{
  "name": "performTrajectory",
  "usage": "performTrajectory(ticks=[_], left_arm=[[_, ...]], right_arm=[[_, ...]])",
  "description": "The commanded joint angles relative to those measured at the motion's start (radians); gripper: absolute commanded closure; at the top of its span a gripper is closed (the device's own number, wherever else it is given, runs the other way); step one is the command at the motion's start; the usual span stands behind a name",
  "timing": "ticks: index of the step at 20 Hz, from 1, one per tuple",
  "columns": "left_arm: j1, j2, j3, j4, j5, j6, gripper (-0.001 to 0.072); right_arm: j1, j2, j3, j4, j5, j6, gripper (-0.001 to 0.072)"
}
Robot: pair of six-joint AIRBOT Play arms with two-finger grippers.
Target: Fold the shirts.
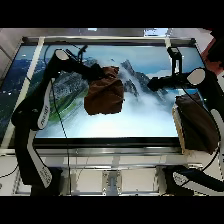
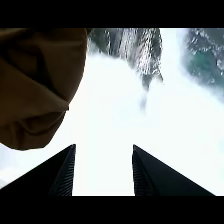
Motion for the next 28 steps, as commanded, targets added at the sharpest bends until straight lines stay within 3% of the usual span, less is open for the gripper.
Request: performTrajectory(ticks=[1, 5, 8, 13, 15, 23, 24, 25, 28], left_arm=[[0.094, 0.021, -0.016, 0.306, 0.044, -0.138, 0.0200], [0.147, -0.010, -0.069, 0.318, 0.055, -0.094, 0.0227], [0.146, -0.075, -0.069, 0.235, 0.007, -0.054, 0.0227], [0.146, -0.125, -0.069, 0.140, -0.229, 0.111, 0.0227], [0.141, -0.126, -0.069, 0.140, -0.293, 0.128, 0.0233], [0.006, -0.139, -0.069, 0.138, -0.217, 0.136, 0.0245], [-0.016, -0.143, -0.069, 0.138, -0.214, 0.137, 0.0424], [-0.035, -0.145, -0.069, 0.139, -0.209, 0.152, 0.0693], [-0.072, -0.145, -0.069, 0.138, -0.209, 0.168, 0.0697]], right_arm=[[0.001, -0.040, 0.000, 0.002, 0.034, 0.000, 0.0302], [0.001, -0.046, 0.000, 0.010, -0.063, 0.000, 0.0302], [0.001, -0.046, 0.000, 0.048, -0.084, 0.000, 0.0302], [0.002, -0.046, 0.000, 0.057, -0.081, 0.001, 0.0302], [0.002, -0.046, 0.000, 0.058, -0.085, 0.001, 0.0302], [0.002, -0.050, -0.002, 0.115, -0.083, 0.004, 0.0302], [0.002, -0.055, -0.008, 0.133, -0.084, 0.004, 0.0302], [0.002, -0.066, -0.019, 0.165, -0.084, 0.005, 0.0302], [0.002, -0.133, -0.087, 0.296, -0.084, 0.008, 0.0302]])
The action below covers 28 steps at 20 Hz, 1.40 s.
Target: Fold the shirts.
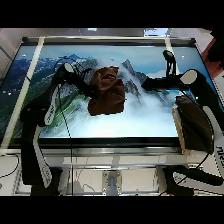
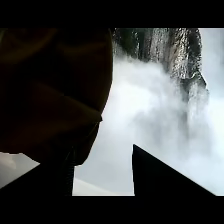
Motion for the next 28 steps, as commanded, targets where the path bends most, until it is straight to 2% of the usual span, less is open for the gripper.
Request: performTrajectory(ticks=[1, 4, 9, 12, 14, 15, 16, 17, 19, 22, 28], left_arm=[[-0.043, -0.003, 0.000, 0.001, 0.006, 0.015, 0.0697], [-0.043, -0.002, 0.000, 0.000, -0.010, -0.029, 0.0697], [-0.043, -0.003, 0.000, 0.000, -0.035, -0.032, 0.0697], [-0.043, -0.002, 0.000, 0.000, -0.037, -0.032, 0.0697], [-0.043, -0.002, 0.000, 0.000, -0.037, -0.032, 0.0697], [-0.043, -0.002, 0.000, 0.000, -0.037, -0.032, 0.0697], [-0.043, -0.002, 0.000, 0.000, -0.037, -0.032, 0.0697], [-0.042, -0.002, 0.006, 0.000, -0.040, -0.032, 0.0698], [-0.036, 0.002, 0.048, 0.001, -0.039, -0.059, 0.0698], [-0.004, 0.075, 0.115, -0.019, -0.005, -0.091, 0.0698], [0.054, 0.469, 0.115, -0.020, 0.164, -0.063, 0.0699]], right_arm=[[0.000, -0.082, -0.065, 0.177, 0.000, 0.003, 0.0302], [0.007, -0.222, -0.092, 0.389, -0.019, -0.007, 0.0302], [0.040, -0.377, -0.093, 0.550, -0.122, -0.020, 0.0302], [0.061, -0.417, -0.093, 0.673, -0.185, -0.099, 0.0303], [0.069, -0.425, -0.093, 0.783, -0.214, -0.190, 0.0305], [0.072, -0.425, -0.092, 0.836, -0.219, -0.235, 0.0345], [0.072, -0.425, -0.092, 0.891, -0.217, -0.294, 0.0546], [0.071, -0.425, -0.085, 0.924, -0.204, -0.336, 0.0670], [0.057, -0.423, -0.040, 0.930, -0.122, -0.409, 0.0680], [-0.002, -0.380, 0.055, 0.853, 0.026, -0.418, 0.0682], [-0.088, -0.069, 0.295, 0.501, 0.126, -0.250, 0.0683]])
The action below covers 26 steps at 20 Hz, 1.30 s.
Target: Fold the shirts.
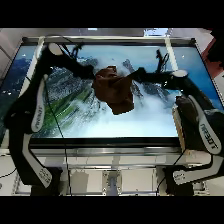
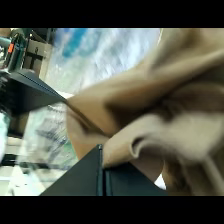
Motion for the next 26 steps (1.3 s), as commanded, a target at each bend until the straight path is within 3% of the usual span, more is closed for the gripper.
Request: performTrajectory(ticks=[1, 7, 11, 13, 18, 22, 26], left_arm=[[0.020, 0.249, 0.007, 0.004, 0.132, 0.032, 0.0699], [0.020, 0.658, 0.007, 0.062, 0.475, 0.102, 0.0701], [0.020, 0.742, 0.006, 0.126, 0.391, 0.105, 0.0702], [0.020, 0.740, -0.039, 0.164, 0.372, 0.105, 0.0702], [-0.005, 0.597, -0.238, 0.164, 0.194, 0.101, 0.0701], [-0.032, 0.371, -0.277, 0.208, 0.208, 0.064, 0.0701], [-0.032, 0.246, -0.277, 0.506, 0.378, -0.126, 0.0701]], right_arm=[[-0.029, 0.193, 0.168, -0.195, 0.070, 0.086, 0.0682], [-0.004, 0.393, 0.510, -0.197, 0.034, 0.110, 0.0684], [0.010, 0.396, 0.682, -0.196, -0.042, 0.118, 0.0685], [0.021, 0.391, 0.663, -0.238, -0.023, 0.136, 0.0684], [0.045, 0.298, 0.513, -0.690, 0.061, 0.362, 0.0684], [0.072, 0.113, 0.420, -0.601, -0.060, 0.393, 0.0684], [0.190, -0.109, 0.416, -0.582, -0.202, 0.394, 0.0683]])
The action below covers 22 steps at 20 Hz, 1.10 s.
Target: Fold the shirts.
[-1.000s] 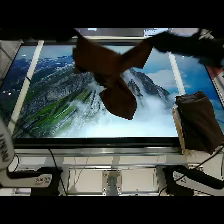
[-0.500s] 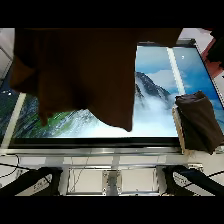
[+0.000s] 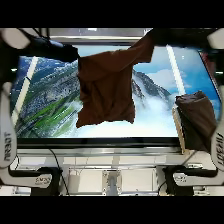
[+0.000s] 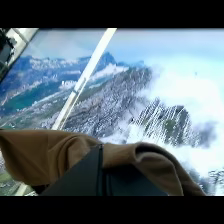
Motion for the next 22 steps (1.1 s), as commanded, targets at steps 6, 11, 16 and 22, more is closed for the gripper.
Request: performTrajectory(ticks=[6, 11, 16, 22], left_arm=[[0.009, -0.143, -0.010, 0.395, 0.259, -0.179, 0.0679], [0.009, -0.143, 0.135, 0.495, 0.280, -0.177, 0.0157], [0.124, -0.138, 0.132, 0.614, -0.056, -0.170, 0.0171], [0.322, -0.139, -0.324, 0.195, 0.071, -0.082, 0.0240]], right_arm=[[0.215, -0.362, -0.016, 0.009, -0.510, 0.024, 0.0320], [0.146, -0.337, -0.015, -0.012, -0.504, 0.021, 0.0284], [-0.086, -0.238, -0.016, -0.085, 0.034, 0.043, 0.0286], [-0.199, -0.218, -0.016, -0.242, 0.496, 0.046, 0.0285]])
